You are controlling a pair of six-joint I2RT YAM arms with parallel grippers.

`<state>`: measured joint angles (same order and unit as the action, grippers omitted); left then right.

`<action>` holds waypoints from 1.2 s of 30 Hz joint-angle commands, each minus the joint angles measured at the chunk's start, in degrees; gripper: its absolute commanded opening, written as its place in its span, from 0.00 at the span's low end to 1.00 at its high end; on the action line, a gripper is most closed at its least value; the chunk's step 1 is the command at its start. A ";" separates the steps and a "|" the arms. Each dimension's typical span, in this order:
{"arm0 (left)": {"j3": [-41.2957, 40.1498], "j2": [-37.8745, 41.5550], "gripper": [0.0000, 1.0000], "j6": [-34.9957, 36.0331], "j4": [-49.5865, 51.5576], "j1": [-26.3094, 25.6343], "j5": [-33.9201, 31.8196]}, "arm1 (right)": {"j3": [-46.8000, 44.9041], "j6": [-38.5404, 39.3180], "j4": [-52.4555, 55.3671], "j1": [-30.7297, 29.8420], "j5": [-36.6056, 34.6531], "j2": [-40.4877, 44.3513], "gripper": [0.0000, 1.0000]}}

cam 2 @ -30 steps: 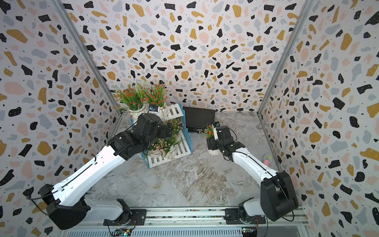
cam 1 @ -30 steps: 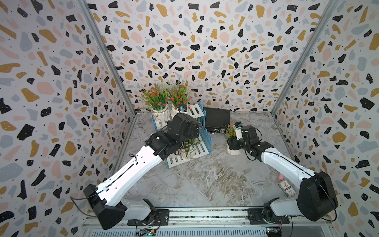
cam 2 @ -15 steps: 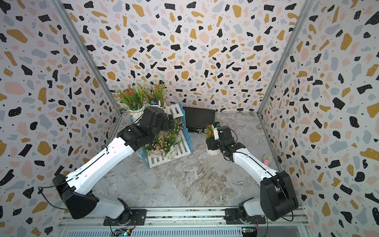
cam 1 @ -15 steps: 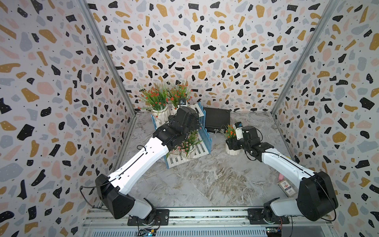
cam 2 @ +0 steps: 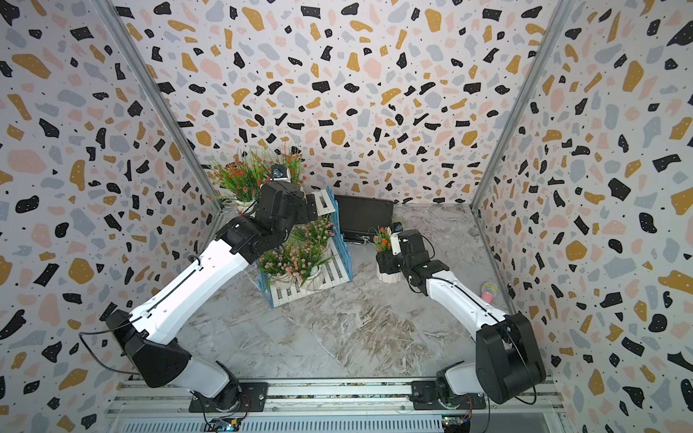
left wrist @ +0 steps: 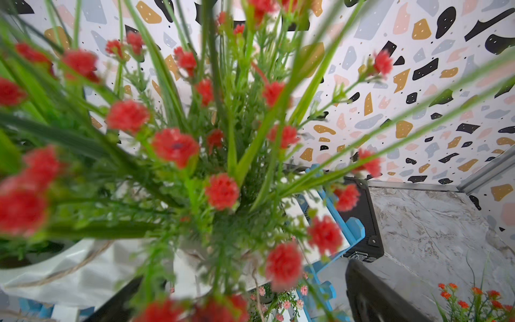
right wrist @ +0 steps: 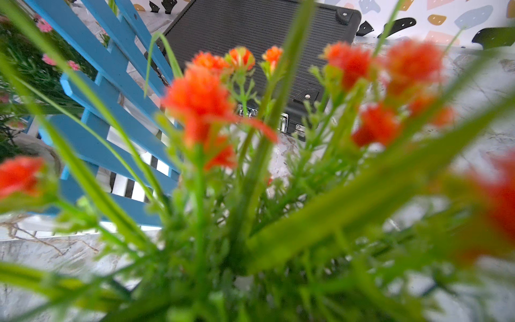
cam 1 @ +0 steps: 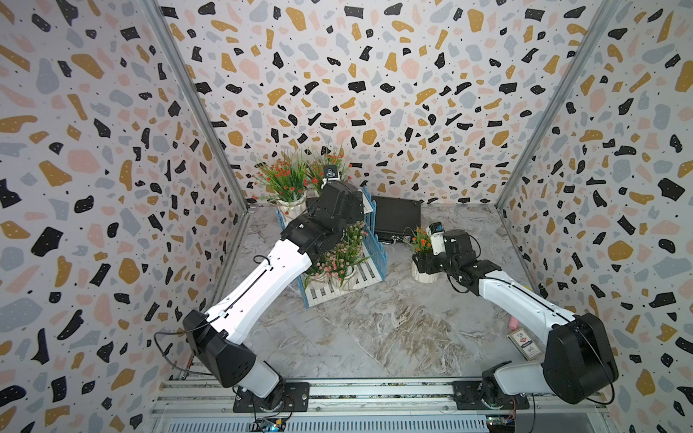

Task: Place the baby's breath potted plants on the rack by color
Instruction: Adjust the baby's breath potted plant at the rack.

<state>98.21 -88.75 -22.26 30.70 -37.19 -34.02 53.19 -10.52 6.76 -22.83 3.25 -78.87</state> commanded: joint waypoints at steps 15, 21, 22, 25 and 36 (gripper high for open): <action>9.27 -5.31 0.99 1.44 3.77 2.07 -3.69 | 0.51 0.24 -3.63 0.25 1.06 2.20 0.82; 12.11 -7.18 0.99 0.69 6.26 3.78 -2.74 | 0.51 0.36 -3.76 0.35 1.10 1.99 0.83; 12.38 -7.44 0.99 0.40 6.54 4.16 -2.42 | 0.51 0.33 -3.90 0.33 1.24 2.01 0.83; 12.75 -7.97 0.99 0.21 6.83 5.08 -1.63 | 0.42 0.26 -3.96 0.41 1.41 2.02 0.83; 14.79 -10.32 0.99 2.11 6.22 6.43 -0.78 | -0.33 -0.29 -5.74 0.42 2.29 1.85 0.83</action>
<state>110.37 -98.50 -21.50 37.82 -31.18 -34.76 52.16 -10.50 5.80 -22.59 4.78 -78.87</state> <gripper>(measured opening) 0.990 0.833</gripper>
